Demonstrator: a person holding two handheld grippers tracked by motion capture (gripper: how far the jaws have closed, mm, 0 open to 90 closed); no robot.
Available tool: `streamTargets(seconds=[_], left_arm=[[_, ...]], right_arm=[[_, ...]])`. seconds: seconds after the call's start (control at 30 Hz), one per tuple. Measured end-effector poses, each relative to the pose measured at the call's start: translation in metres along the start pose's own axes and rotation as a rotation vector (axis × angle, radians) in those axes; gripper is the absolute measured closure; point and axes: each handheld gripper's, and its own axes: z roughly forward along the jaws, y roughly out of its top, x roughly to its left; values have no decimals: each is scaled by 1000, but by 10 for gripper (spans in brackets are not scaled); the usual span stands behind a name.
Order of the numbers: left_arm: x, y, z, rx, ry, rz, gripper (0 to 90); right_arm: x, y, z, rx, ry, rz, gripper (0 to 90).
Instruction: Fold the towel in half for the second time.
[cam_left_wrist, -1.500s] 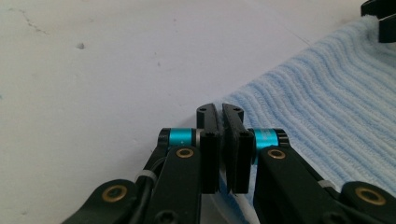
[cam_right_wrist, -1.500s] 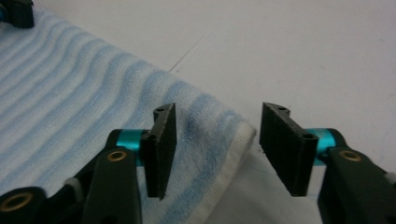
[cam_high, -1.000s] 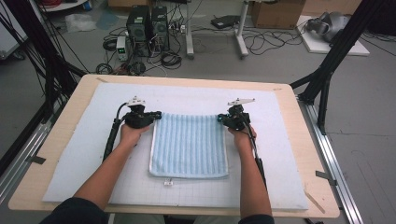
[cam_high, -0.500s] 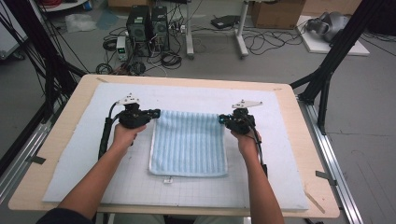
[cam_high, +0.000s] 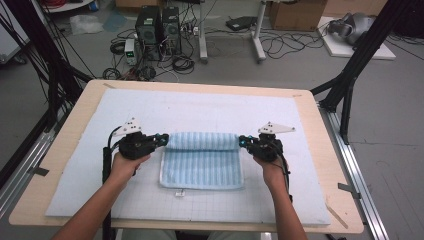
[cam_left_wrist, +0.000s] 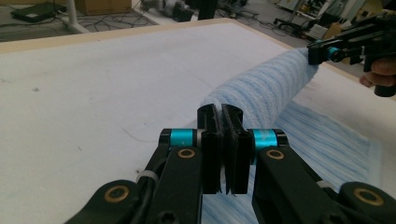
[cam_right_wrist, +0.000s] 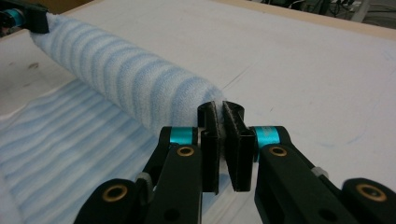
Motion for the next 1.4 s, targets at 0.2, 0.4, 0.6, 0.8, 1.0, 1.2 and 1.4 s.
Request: streamTargets(seconds=[0.2, 0.4, 0.6, 0.8, 1.0, 1.2, 1.4], left_arm=[[-11, -19, -13, 16, -26, 4, 861], [-17, -24, -19, 21, -39, 6, 860], [-21, -31, -23, 38, -51, 17, 860], [-29, -40, -28, 73, -81, 32, 860], [-37, -46, -33, 99, -105, 50, 852], [-29, -26, -37, 21, -21, -1, 582], [-31, -16, -9, 59, -35, 8, 622]], right_arm=[[19, -16, -16, -5, 31, -20, 852], [27, -31, -19, 12, 44, -22, 853], [34, -40, -26, 9, 67, -12, 852], [42, -50, -33, 19, 78, -18, 853], [49, -56, -39, 56, 76, -46, 841], [47, -50, -47, -10, 65, 1, 665], [48, -36, -28, 15, 42, -32, 660]])
